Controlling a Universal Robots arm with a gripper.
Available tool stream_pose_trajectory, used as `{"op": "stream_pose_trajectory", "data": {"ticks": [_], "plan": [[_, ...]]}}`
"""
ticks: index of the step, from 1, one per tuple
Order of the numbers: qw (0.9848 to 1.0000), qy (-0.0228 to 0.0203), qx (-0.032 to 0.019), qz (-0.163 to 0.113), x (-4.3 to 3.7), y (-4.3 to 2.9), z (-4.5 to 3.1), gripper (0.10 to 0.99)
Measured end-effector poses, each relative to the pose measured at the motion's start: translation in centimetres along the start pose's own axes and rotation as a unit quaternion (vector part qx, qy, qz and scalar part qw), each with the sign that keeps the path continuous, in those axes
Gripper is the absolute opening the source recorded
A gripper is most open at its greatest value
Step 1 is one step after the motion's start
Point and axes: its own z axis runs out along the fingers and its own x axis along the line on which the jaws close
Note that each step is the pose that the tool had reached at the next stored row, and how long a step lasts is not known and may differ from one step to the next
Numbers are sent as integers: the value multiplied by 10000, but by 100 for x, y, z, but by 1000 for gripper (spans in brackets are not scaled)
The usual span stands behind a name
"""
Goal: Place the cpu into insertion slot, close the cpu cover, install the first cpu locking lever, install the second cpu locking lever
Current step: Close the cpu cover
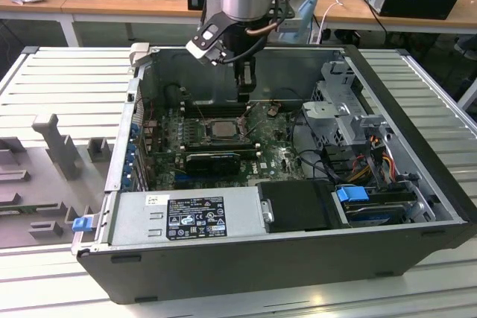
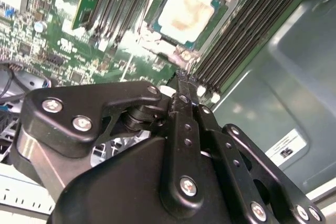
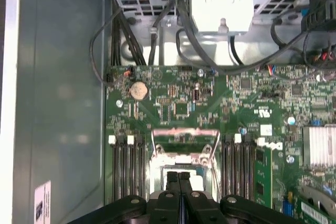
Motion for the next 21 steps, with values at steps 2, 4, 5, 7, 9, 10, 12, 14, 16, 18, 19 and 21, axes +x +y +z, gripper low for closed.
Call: {"op": "stream_pose_trajectory", "data": {"ticks": [2,4,5,7,9,10,12,14,16,18,19,21], "plan": [[10000,0,7,-1,0,63,4,106],[10000,0,7,-1,1,88,6,106],[10000,0,8,0,1,101,7,106],[10000,0,7,0,1,138,15,106],[10000,0,7,0,1,185,22,106],[10000,-1,8,0,1,208,24,106],[10000,0,7,-1,2,272,32,106],[10000,1,7,1,3,315,45,106],[10000,0,10,0,3,411,67,106],[10000,-1,18,0,3,498,94,106],[10000,-1,19,-1,2,522,136,106],[10000,1,19,-11,0,518,198,106]]}}
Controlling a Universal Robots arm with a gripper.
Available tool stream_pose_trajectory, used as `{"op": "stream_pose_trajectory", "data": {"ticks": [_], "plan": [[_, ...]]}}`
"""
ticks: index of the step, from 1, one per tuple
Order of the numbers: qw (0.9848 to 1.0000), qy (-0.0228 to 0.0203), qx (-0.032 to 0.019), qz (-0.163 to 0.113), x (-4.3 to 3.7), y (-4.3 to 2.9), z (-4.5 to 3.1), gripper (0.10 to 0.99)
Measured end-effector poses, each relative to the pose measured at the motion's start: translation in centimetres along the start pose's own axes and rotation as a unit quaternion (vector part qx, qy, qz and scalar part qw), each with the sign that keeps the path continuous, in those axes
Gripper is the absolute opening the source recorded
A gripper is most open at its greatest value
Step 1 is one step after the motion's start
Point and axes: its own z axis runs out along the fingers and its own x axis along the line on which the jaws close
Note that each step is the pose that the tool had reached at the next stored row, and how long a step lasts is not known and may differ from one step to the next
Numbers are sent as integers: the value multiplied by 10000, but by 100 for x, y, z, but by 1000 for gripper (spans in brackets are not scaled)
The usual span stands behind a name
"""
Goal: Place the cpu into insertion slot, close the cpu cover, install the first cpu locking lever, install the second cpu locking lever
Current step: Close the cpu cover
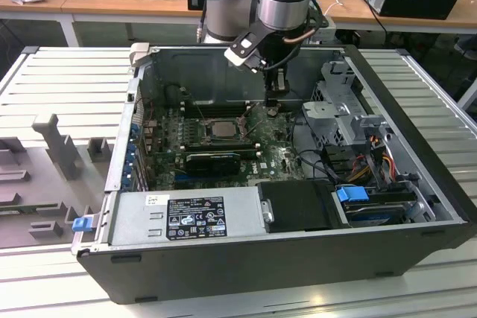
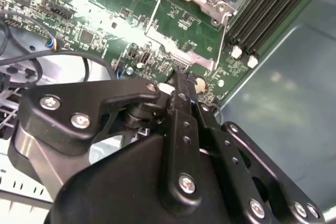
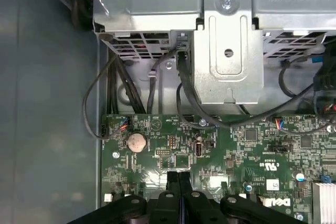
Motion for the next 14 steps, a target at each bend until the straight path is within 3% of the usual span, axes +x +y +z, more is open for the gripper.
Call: {"op": "stream_pose_trajectory", "data": {"ticks": [4,14], "plan": [[10000,0,4,-17,-8,-6,61,106],[10000,1,6,-24,-9,-92,65,106]]}}
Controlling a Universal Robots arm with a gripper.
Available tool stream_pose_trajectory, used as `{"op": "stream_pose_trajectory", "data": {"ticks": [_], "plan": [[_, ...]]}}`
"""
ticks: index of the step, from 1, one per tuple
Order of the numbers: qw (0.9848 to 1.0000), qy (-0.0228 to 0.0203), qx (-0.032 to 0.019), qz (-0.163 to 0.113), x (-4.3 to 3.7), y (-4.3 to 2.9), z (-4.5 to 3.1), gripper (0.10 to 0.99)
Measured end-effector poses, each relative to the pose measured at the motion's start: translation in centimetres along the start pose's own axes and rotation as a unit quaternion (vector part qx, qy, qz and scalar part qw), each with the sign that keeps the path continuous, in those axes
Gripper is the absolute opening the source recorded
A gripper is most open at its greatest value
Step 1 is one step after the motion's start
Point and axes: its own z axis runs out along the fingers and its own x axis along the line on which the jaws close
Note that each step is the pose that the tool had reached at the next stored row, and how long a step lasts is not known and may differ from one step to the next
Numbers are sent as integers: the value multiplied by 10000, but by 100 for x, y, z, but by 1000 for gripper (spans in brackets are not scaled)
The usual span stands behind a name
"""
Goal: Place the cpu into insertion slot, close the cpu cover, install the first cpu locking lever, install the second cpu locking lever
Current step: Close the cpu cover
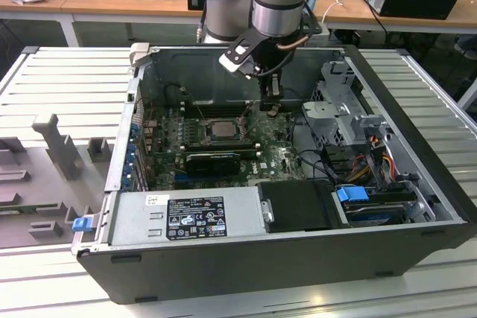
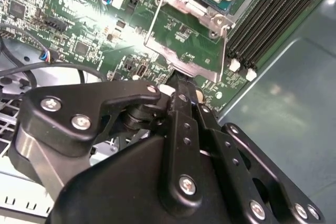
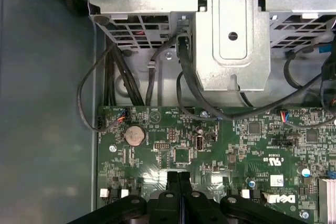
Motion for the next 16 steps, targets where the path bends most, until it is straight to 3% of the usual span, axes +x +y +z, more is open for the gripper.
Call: {"op": "stream_pose_trajectory", "data": {"ticks": [16], "plan": [[10000,3,0,-2,-1,-133,-8,106]]}}
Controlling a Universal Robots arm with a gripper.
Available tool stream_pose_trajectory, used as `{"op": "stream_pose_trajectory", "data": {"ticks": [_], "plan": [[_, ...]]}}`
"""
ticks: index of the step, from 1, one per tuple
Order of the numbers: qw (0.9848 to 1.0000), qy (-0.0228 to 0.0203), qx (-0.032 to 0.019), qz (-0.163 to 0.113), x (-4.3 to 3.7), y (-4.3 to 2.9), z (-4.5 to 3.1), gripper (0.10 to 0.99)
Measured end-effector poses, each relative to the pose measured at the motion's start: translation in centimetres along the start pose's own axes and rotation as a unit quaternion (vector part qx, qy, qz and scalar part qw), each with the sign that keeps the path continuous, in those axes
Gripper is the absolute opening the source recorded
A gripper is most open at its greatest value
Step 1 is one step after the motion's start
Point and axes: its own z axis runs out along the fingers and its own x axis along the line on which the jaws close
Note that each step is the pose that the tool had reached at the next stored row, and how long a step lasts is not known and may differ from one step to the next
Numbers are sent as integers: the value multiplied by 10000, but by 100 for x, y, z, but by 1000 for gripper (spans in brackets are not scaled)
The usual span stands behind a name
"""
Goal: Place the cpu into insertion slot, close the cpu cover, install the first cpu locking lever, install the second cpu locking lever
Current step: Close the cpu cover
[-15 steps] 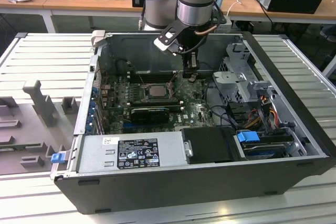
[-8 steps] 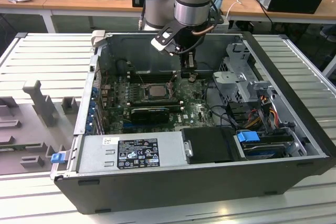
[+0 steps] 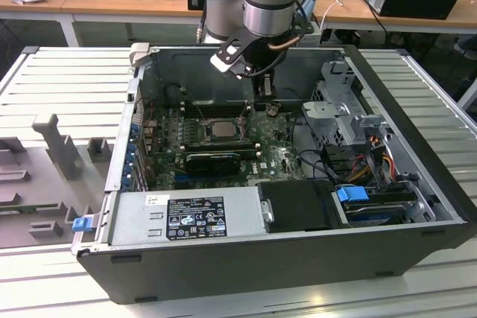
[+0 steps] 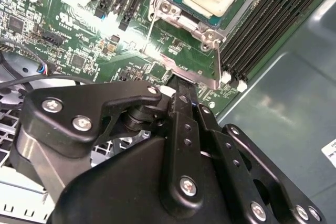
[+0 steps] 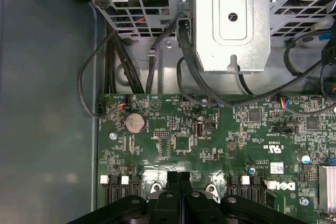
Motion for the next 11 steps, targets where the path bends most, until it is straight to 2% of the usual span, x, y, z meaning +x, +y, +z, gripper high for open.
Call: {"op": "stream_pose_trajectory", "data": {"ticks": [11], "plan": [[10000,3,-1,0,0,-84,-5,106]]}}
